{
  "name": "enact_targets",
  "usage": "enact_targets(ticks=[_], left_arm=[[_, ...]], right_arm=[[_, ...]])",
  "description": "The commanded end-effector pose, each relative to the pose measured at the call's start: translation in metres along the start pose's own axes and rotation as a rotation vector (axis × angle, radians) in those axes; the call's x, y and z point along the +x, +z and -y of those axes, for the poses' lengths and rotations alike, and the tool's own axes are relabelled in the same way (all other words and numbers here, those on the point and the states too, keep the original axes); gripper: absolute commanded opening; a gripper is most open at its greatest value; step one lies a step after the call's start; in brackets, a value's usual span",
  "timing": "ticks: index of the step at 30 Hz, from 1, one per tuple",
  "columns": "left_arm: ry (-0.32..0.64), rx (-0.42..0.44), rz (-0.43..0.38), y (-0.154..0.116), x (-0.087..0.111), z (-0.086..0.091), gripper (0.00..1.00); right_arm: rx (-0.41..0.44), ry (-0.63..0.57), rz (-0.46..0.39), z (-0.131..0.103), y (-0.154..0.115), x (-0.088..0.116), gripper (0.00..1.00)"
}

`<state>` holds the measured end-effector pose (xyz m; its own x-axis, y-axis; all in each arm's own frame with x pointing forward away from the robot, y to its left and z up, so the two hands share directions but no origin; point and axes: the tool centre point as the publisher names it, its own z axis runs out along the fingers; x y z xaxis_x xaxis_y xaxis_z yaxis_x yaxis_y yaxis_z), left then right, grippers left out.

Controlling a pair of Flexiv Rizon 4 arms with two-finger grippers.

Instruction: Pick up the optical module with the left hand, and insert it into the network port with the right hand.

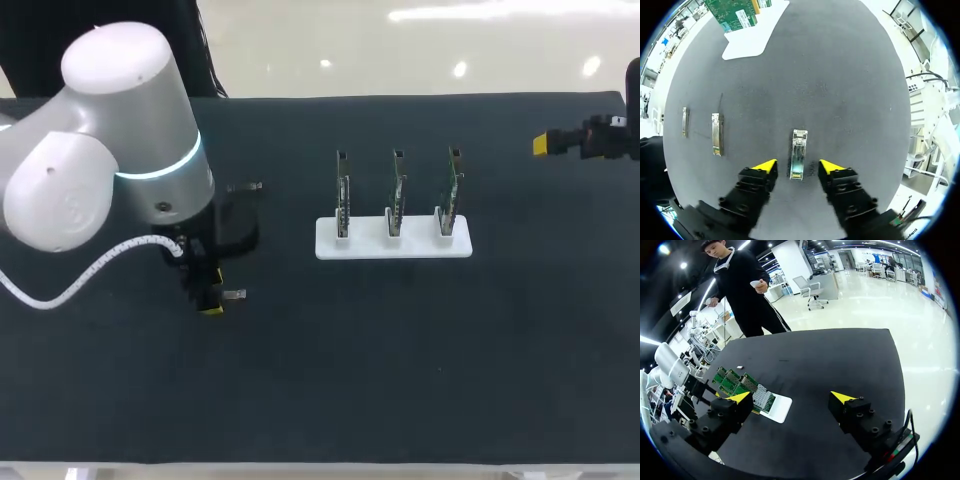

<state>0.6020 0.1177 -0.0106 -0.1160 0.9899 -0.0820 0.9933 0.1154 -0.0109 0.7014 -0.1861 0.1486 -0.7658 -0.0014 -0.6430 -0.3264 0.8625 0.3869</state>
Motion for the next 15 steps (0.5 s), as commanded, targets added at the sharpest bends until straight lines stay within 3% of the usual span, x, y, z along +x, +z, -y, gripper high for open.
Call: enact_targets(ticks=[1, 7, 9, 10, 15], left_arm=[[0.001, 0.001, 0.005, 0.003, 0.003, -0.001, 0.46], [0.016, 0.008, 0.000, 0.003, 0.012, -0.003, 0.27], [0.021, 0.009, 0.000, 0.001, 0.016, -0.004, 0.14], [0.023, 0.009, 0.001, 0.001, 0.017, -0.004, 0.00], [0.013, 0.007, 0.018, -0.009, 0.019, -0.005, 0.00]], right_arm=[[0.006, 0.001, 0.000, -0.001, 0.000, 0.000, 1.00], [0.006, 0.001, 0.000, -0.001, 0.000, 0.000, 1.00], [0.006, 0.001, 0.000, -0.001, 0.000, 0.000, 1.00], [0.006, 0.001, 0.000, -0.001, 0.000, 0.000, 1.00], [0.006, 0.001, 0.000, -0.001, 0.000, 0.000, 1.00]])
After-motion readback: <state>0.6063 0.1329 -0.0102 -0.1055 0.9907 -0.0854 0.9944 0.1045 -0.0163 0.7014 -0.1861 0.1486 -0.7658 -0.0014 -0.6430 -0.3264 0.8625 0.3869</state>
